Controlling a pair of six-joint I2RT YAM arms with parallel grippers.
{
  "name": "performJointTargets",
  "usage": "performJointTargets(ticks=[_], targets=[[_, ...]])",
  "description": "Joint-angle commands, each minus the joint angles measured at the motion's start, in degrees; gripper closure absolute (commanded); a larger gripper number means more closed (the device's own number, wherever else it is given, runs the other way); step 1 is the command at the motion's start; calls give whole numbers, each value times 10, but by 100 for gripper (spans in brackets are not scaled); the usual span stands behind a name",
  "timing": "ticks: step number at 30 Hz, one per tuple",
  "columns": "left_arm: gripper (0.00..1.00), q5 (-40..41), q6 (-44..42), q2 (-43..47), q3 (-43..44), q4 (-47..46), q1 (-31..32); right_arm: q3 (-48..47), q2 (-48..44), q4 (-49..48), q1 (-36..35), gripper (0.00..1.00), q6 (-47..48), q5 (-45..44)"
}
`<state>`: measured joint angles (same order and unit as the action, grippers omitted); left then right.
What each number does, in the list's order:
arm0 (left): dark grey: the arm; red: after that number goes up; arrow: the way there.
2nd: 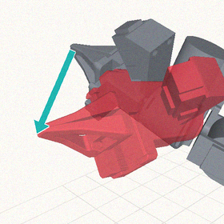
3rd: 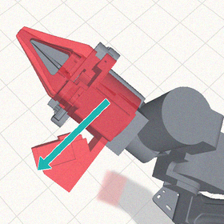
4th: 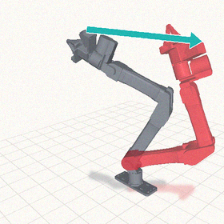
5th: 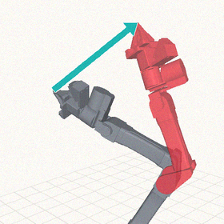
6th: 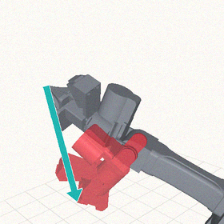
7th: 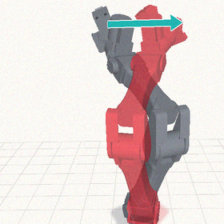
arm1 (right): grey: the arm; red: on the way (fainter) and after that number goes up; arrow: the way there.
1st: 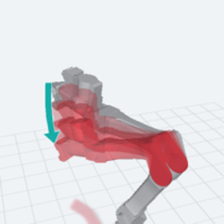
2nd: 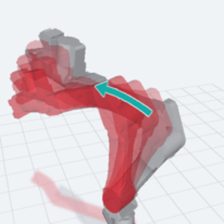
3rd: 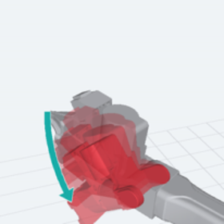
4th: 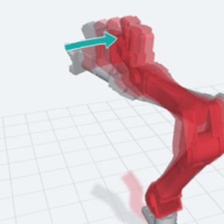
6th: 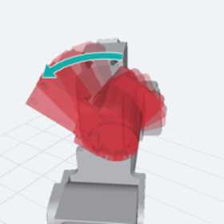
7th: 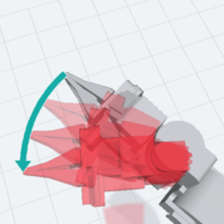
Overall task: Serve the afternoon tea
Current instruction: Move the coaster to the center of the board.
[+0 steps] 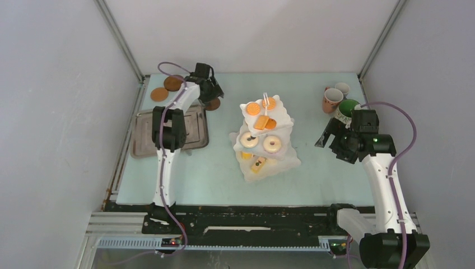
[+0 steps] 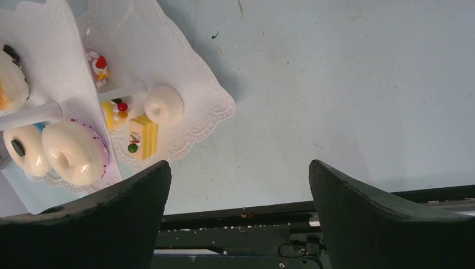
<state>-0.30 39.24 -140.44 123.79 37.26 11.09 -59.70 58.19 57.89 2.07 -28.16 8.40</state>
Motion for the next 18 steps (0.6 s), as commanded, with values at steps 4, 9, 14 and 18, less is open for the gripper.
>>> performJointTargets(ticks=[4, 9, 14, 18], targets=[[26, -50, 66, -28, 11, -9, 13, 14, -42, 7, 12, 4, 29, 11], [28, -76, 118, -49, 29, -26, 22, 16, -50, 15, 11, 4, 38, 12], [28, -132, 188, -69, 34, -69, 42, 17, -48, 11, 3, 4, 40, 14], [28, -172, 231, -84, 41, -91, 67, 17, -47, 8, -2, 4, 42, 9]])
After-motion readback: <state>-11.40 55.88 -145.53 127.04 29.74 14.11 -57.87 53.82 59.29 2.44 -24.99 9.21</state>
